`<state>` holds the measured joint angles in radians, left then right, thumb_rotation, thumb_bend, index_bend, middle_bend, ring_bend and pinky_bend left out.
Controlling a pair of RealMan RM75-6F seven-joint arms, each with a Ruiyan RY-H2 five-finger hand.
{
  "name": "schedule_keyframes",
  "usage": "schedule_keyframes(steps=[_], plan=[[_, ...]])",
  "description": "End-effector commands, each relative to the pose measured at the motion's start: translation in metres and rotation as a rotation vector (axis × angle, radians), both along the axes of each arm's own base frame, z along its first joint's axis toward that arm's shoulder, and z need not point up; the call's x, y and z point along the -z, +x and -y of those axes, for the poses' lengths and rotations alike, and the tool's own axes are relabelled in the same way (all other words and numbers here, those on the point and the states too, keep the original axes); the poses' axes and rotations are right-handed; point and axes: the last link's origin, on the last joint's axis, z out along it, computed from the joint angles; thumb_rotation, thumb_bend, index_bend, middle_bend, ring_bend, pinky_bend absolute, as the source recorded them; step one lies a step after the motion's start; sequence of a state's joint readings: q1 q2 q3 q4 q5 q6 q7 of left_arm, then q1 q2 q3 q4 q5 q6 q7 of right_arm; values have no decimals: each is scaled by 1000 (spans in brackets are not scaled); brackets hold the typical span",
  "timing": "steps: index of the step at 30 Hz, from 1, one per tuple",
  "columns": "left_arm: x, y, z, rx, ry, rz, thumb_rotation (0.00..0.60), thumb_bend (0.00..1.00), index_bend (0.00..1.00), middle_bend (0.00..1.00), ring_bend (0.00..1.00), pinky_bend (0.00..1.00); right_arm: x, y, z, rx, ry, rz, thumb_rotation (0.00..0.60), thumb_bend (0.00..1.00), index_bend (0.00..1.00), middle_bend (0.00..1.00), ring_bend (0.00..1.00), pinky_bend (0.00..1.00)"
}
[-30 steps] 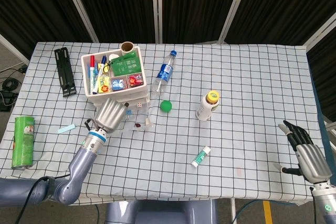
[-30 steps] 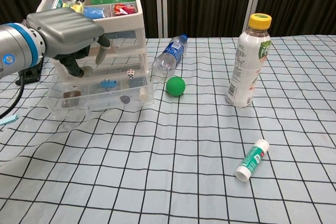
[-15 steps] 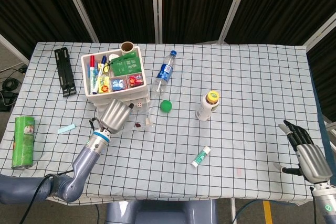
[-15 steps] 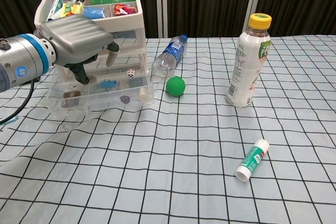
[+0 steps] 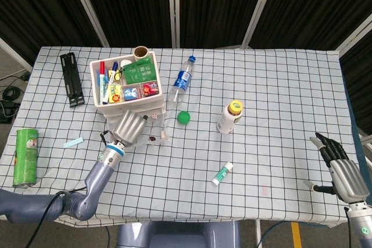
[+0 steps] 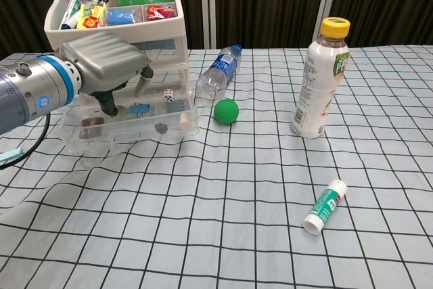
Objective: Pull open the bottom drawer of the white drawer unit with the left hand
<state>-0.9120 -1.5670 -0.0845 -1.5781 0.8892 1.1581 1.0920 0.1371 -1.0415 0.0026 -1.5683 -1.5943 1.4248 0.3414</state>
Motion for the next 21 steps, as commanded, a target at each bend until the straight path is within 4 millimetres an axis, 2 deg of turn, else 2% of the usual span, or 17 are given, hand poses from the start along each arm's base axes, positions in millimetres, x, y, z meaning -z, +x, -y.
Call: schedule_keyframes(steps=[1, 21], plan=[[2, 1, -1, -3, 0, 2, 600, 285, 481, 962, 922, 811, 0, 0, 0, 1, 1, 0, 600, 17, 0, 0, 0, 0], [15, -2, -5, -9, 16, -4, 600, 292, 512, 962, 922, 811, 0, 0, 0, -3, 2, 0, 600, 17, 0, 0, 0, 0]])
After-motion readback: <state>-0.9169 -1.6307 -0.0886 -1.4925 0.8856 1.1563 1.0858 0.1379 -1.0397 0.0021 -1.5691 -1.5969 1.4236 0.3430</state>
